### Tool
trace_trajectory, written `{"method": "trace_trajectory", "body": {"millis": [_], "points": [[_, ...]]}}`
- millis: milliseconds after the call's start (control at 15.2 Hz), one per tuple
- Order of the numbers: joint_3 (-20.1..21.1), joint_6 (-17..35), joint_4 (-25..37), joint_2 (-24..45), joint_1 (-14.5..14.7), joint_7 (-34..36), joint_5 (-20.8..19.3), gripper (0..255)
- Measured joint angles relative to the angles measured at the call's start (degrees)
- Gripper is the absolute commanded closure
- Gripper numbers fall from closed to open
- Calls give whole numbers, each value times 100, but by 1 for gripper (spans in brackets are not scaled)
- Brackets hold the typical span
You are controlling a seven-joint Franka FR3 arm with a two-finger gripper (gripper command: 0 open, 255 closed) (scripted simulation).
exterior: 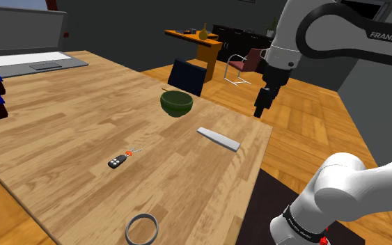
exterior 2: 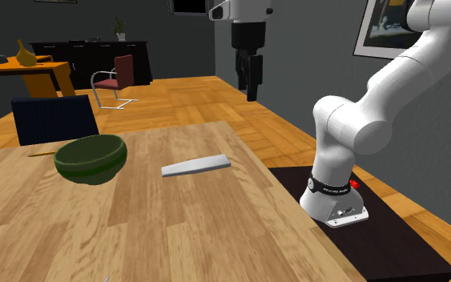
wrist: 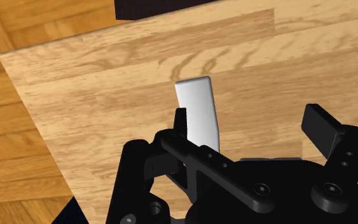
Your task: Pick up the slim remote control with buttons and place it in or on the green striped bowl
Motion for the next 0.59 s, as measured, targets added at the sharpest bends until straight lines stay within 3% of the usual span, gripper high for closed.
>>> {"method": "trace_trajectory", "body": {"millis": [198,594], "points": [[-46,233,-103,124,5,-76,-22,0],[-233,1479,-512,908,36,-412,-91,0]]}}
